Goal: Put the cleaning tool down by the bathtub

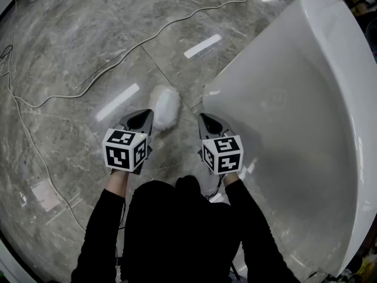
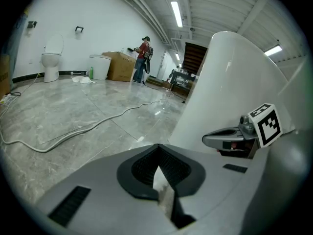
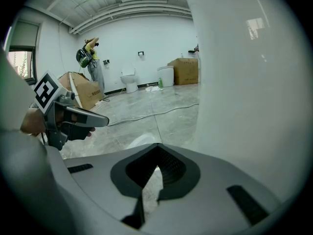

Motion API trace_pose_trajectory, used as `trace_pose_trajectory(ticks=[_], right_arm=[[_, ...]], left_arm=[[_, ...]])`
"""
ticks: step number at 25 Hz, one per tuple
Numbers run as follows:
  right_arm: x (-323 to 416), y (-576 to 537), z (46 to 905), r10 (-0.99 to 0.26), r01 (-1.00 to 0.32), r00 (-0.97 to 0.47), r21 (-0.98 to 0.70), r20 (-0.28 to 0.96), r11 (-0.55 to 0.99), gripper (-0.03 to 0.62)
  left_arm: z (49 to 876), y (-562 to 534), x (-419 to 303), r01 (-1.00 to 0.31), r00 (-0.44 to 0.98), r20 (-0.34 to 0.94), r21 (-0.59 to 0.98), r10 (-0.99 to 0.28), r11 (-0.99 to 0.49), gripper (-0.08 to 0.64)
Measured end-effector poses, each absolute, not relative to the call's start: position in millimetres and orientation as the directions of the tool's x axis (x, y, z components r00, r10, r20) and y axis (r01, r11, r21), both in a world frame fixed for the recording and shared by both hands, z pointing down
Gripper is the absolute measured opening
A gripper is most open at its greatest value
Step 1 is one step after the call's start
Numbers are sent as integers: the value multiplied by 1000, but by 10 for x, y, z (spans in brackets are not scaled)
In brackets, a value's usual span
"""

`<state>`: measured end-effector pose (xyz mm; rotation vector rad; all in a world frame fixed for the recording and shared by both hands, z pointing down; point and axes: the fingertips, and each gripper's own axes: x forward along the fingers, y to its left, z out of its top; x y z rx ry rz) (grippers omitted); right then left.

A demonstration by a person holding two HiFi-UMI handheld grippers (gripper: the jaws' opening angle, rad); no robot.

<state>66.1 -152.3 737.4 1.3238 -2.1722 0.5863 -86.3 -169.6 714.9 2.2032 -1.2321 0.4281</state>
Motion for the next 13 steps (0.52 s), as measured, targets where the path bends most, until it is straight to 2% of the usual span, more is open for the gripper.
trace_pose_trajectory(ticks=[13], right_arm=[[717, -1565, 7354, -679, -898, -387, -90, 624, 430, 0]], left_arm=[[7131, -1735, -832, -856, 516, 529, 318, -674, -406, 6]])
